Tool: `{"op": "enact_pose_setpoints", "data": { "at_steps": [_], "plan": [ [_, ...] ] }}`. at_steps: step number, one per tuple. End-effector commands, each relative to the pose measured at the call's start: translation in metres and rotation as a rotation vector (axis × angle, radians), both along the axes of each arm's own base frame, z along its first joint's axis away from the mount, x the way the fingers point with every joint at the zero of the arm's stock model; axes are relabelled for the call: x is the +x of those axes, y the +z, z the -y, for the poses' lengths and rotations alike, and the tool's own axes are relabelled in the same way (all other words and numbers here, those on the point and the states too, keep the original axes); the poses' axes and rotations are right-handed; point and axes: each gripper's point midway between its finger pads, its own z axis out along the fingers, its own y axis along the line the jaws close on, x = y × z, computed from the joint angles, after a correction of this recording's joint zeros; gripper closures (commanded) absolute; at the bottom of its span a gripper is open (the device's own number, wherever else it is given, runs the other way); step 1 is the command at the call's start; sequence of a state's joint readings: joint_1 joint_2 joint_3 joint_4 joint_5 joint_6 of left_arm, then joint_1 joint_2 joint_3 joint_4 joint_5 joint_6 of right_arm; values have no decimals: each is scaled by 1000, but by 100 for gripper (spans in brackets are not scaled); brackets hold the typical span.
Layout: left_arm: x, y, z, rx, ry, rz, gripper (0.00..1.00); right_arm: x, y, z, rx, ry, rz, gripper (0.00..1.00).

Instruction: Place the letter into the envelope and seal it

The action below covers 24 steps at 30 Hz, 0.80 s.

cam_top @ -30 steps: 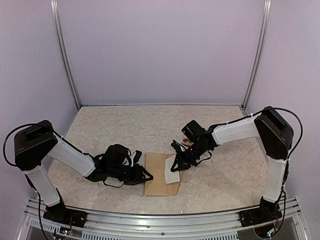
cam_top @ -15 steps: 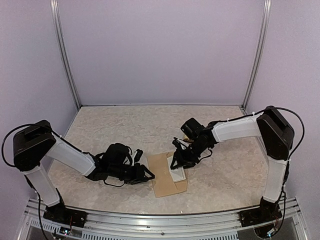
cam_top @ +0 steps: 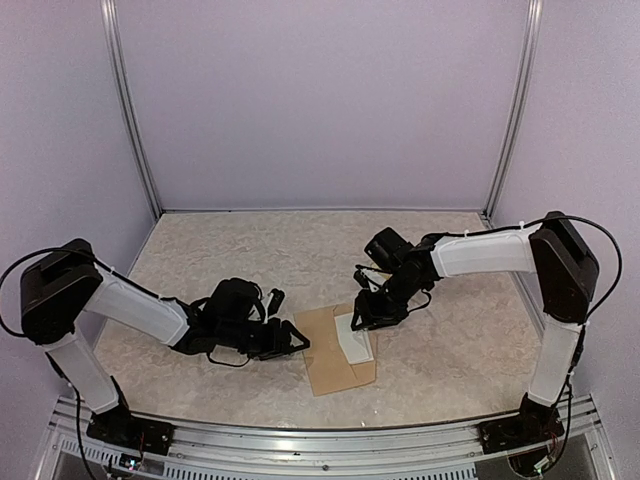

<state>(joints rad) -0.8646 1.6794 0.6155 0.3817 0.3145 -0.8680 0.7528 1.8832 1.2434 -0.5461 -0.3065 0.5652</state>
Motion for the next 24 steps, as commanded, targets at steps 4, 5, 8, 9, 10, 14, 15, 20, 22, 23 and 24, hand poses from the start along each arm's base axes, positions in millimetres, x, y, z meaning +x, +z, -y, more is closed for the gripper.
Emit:
{"op": "enact_pose_setpoints", "data": {
  "at_steps": [4,5,8,9,10,14,15,20,22,23,24],
  "plan": [
    [12,-6,9,14,-4,19,47,-4,-7,2,-27,4,3,55],
    [12,-8,9,17,-6,17,47,-4,-9,1,-27,5,0,55],
    [13,-14,10,29,-9,9,48,-5,-13,0,-25,8,-13,55],
    [13,-16,10,31,-10,7,48,-6,-15,0,-26,11,-16,55],
    [14,-17,11,33,-11,5,49,-6,-16,-1,-26,12,-20,56],
    [14,-22,10,45,-9,2,52,-7,-21,1,-36,12,-28,57],
    [14,-23,10,47,-9,1,52,-8,-22,1,-36,12,-32,58],
    [13,-26,10,48,-17,-4,55,-10,-24,-3,-23,18,-42,65],
    [13,-28,11,49,-19,-8,56,-10,-23,-6,-13,21,-44,68],
    [13,-28,11,48,-20,-9,56,-10,-22,-8,-8,21,-44,70],
    [13,-28,11,48,-22,-8,57,-10,-22,-9,-3,22,-43,71]
  ]
}}
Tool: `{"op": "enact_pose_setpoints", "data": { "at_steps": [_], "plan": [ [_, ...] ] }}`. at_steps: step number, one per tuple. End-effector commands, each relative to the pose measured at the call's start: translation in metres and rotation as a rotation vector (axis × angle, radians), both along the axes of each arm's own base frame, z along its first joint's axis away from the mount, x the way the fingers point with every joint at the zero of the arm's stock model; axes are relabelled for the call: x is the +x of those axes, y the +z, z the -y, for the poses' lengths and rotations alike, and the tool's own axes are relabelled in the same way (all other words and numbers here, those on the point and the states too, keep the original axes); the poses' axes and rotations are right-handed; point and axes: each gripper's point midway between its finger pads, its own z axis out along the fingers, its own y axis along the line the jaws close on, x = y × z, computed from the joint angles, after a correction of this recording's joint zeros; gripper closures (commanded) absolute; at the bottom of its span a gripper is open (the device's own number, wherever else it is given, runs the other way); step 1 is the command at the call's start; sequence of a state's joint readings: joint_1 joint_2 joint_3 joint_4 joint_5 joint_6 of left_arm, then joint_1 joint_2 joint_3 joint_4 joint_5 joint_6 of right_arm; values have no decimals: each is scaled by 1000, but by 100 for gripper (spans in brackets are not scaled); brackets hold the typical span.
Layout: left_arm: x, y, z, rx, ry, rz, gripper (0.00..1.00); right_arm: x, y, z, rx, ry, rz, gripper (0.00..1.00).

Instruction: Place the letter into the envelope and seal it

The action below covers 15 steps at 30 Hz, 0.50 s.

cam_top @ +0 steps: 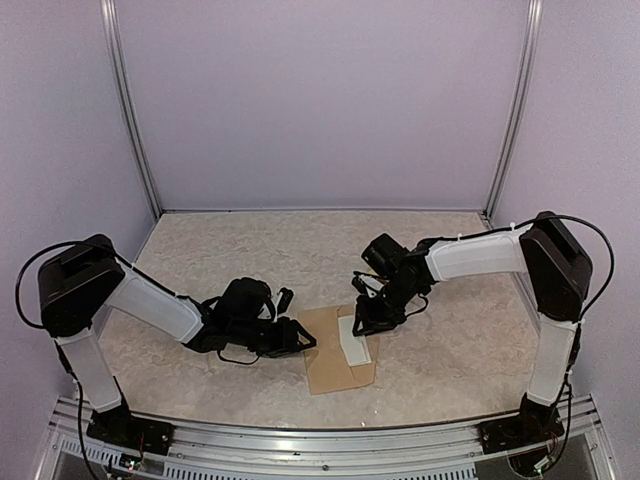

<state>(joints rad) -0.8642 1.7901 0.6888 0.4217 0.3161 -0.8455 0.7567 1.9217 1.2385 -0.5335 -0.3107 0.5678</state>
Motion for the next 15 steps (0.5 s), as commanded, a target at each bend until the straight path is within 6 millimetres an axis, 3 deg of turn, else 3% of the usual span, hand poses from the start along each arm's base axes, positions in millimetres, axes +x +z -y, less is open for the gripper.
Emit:
{"op": "enact_pose_setpoints", "data": {
  "at_steps": [1,15],
  "plan": [
    [-1,-18,-5,46,-7,-26,57,-7,-5,-10,19,18,-17,73],
    [-4,-16,-1,29,-17,-29,58,-18,-4,-37,80,45,-42,77]
  ]
}}
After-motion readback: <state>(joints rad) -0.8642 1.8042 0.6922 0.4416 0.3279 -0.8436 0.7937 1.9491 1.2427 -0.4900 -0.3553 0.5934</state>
